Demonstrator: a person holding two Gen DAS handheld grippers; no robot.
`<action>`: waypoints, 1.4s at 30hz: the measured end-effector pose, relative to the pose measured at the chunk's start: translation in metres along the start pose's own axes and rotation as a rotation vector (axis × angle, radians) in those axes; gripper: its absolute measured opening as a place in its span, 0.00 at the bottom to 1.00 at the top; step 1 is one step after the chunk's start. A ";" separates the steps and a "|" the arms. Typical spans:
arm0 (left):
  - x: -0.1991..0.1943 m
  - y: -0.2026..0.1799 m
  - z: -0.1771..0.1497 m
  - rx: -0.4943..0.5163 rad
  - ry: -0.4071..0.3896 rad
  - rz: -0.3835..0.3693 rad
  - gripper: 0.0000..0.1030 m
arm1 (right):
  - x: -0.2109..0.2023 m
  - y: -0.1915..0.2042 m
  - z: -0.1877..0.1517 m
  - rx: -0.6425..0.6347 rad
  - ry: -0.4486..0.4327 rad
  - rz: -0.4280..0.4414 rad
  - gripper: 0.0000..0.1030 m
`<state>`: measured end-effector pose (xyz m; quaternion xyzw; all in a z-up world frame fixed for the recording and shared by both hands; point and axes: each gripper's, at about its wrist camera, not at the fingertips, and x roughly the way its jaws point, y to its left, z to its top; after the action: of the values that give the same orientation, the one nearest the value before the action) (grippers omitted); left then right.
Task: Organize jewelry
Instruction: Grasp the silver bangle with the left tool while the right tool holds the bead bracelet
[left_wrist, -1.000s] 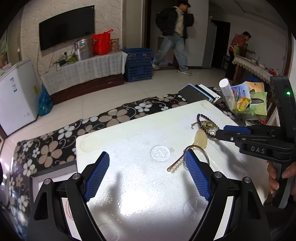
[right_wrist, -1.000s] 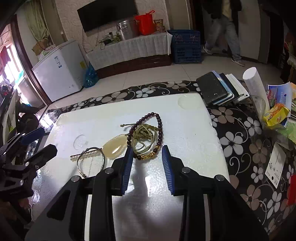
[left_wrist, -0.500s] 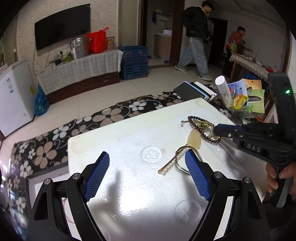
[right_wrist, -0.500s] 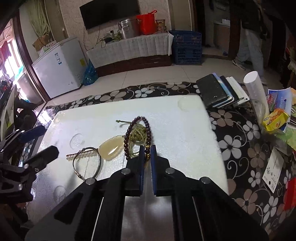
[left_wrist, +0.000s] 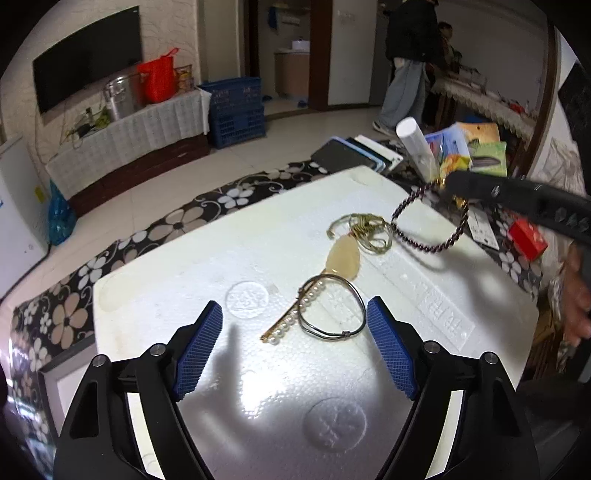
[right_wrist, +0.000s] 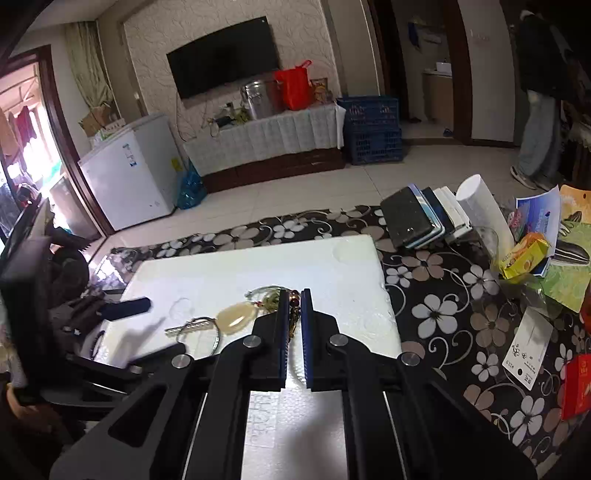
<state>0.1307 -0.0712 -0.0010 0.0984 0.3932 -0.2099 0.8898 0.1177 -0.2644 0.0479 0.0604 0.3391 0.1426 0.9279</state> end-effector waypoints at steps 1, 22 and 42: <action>0.003 -0.002 0.000 0.006 0.013 -0.001 0.73 | -0.002 0.001 0.000 -0.005 -0.004 0.006 0.06; 0.004 -0.008 -0.001 -0.055 0.039 -0.056 0.40 | -0.012 0.012 0.000 -0.045 -0.018 0.059 0.05; -0.001 -0.020 0.001 0.083 0.025 -0.029 0.01 | -0.015 0.014 -0.001 -0.054 -0.020 0.064 0.05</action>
<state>0.1219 -0.0895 0.0005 0.1320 0.3965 -0.2379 0.8768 0.1031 -0.2555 0.0598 0.0478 0.3236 0.1806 0.9276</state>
